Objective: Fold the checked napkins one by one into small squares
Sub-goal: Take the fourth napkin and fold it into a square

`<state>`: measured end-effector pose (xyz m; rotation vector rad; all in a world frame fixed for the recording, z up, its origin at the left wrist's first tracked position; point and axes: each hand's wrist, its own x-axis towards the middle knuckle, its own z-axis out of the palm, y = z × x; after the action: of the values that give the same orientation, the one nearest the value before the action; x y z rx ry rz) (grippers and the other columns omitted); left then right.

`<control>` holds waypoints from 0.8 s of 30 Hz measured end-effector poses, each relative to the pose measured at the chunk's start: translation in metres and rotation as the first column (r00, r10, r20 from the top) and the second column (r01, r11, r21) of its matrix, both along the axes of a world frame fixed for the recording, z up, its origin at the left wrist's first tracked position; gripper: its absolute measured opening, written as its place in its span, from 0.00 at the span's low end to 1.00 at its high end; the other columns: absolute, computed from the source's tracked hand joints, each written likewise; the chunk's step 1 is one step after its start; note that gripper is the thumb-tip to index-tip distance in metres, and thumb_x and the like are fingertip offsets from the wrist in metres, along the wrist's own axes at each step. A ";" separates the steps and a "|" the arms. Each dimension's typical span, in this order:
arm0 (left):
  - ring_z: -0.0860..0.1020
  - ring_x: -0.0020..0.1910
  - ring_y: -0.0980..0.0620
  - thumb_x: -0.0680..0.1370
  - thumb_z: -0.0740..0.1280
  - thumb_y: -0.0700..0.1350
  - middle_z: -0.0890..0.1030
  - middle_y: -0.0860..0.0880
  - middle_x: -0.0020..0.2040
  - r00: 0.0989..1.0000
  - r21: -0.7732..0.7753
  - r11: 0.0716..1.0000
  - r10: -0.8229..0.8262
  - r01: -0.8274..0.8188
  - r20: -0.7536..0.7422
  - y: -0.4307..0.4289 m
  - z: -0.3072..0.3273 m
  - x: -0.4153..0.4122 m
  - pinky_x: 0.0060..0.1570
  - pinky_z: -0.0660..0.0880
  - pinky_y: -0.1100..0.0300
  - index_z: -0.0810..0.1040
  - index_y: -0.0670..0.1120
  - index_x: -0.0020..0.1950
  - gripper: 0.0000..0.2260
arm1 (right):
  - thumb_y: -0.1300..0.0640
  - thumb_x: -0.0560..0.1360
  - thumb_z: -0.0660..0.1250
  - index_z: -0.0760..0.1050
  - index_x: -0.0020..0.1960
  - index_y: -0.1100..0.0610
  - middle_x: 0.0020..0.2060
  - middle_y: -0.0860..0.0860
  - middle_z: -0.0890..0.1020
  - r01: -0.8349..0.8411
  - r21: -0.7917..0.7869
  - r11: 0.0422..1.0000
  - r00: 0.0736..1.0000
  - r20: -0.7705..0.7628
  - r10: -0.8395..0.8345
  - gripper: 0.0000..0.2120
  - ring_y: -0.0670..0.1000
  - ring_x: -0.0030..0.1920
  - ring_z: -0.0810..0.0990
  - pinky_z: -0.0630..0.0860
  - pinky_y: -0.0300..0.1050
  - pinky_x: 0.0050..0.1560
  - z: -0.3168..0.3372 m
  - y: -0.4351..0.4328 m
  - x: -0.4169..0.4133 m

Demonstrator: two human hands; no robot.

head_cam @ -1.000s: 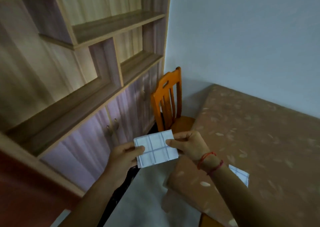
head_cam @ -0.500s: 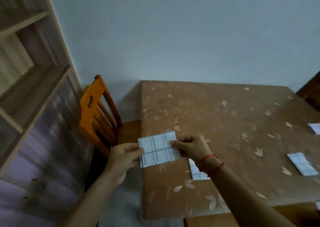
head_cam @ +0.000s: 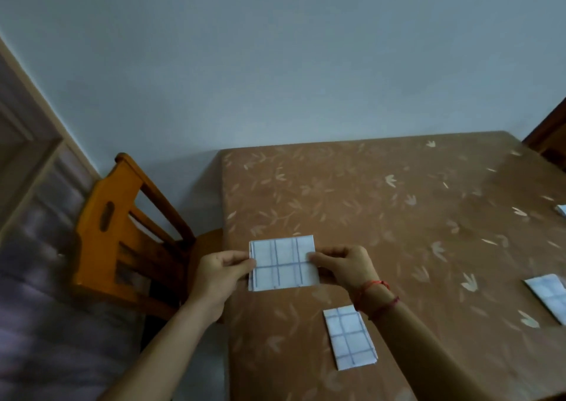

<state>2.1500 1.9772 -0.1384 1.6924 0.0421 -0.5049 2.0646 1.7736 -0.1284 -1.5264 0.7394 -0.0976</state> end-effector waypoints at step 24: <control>0.83 0.35 0.53 0.72 0.73 0.35 0.84 0.46 0.40 0.993 0.112 0.989 0.102 -0.095 -0.057 -0.129 -0.110 0.213 0.32 0.79 0.61 0.81 0.44 0.40 0.05 | 0.54 0.69 0.74 0.84 0.45 0.53 0.34 0.45 0.84 0.016 -0.322 0.947 0.979 -0.189 -0.081 0.06 0.48 0.39 0.84 0.83 0.49 0.45 -0.124 -0.116 0.222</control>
<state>2.3630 1.8486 -0.2488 1.7711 0.2017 -0.4888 2.2865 1.6574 -0.2529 -1.8455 0.9575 -0.1056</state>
